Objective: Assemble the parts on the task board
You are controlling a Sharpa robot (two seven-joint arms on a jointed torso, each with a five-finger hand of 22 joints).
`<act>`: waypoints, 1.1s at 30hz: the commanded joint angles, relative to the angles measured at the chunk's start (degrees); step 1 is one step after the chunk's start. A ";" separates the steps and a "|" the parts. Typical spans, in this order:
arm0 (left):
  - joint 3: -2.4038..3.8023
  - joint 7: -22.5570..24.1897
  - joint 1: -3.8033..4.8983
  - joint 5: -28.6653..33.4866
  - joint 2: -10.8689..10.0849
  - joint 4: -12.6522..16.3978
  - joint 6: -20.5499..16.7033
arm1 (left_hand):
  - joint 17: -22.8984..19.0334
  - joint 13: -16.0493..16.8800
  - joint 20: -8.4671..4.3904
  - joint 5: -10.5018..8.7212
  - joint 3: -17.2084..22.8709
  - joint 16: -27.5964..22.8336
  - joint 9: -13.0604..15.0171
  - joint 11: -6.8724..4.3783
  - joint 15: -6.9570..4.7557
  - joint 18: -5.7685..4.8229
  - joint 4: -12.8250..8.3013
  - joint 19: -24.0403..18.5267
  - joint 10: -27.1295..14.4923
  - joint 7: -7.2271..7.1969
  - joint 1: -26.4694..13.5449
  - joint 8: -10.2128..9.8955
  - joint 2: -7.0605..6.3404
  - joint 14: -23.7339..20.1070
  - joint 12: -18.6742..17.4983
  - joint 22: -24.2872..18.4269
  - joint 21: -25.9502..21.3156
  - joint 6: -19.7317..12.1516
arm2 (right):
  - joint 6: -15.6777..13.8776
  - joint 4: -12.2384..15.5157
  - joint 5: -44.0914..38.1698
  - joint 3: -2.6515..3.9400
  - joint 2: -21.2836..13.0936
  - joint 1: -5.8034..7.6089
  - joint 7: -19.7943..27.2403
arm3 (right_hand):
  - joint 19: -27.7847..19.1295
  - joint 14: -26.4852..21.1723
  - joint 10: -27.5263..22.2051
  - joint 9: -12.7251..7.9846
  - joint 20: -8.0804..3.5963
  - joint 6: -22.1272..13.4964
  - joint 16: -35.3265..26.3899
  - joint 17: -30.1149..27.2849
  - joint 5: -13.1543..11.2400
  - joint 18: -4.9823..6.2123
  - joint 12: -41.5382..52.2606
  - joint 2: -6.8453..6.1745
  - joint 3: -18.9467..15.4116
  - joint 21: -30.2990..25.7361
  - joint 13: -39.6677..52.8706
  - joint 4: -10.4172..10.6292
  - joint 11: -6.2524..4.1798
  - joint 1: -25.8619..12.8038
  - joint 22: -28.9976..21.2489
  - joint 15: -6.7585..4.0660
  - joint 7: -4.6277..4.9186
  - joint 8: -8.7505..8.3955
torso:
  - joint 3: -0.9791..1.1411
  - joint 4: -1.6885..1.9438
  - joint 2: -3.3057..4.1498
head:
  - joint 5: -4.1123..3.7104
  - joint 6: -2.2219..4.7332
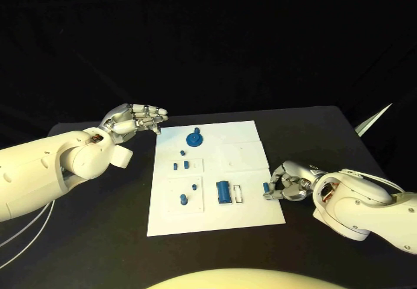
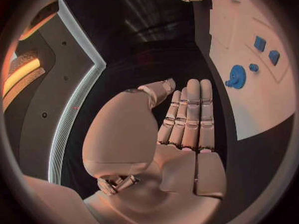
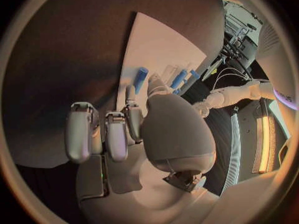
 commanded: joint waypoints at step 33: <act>0.03 -0.55 0.01 0.05 -0.24 0.20 0.49 | -0.38 -0.09 0.38 0.06 -1.45 -0.68 -0.74 0.25 0.11 -0.56 -0.49 0.29 -0.92 0.28 -0.50 1.00 0.27 -0.61 0.71 -0.64 -1.07 -0.59 | -0.93 -1.50 -0.25 0.01 4.09 -1.67 -4.63 | 3.65 5.26 1.39 3.86 -0.22 0.00 0.35 12.15 8.50 -0.63 0.33 -4.68 37.97 1.82 5.22 -10.49 -0.95 -1.50 13.03 -0.96 -0.27 -0.39 | -0.07 -0.04 -0.09 | 0.48 -0.33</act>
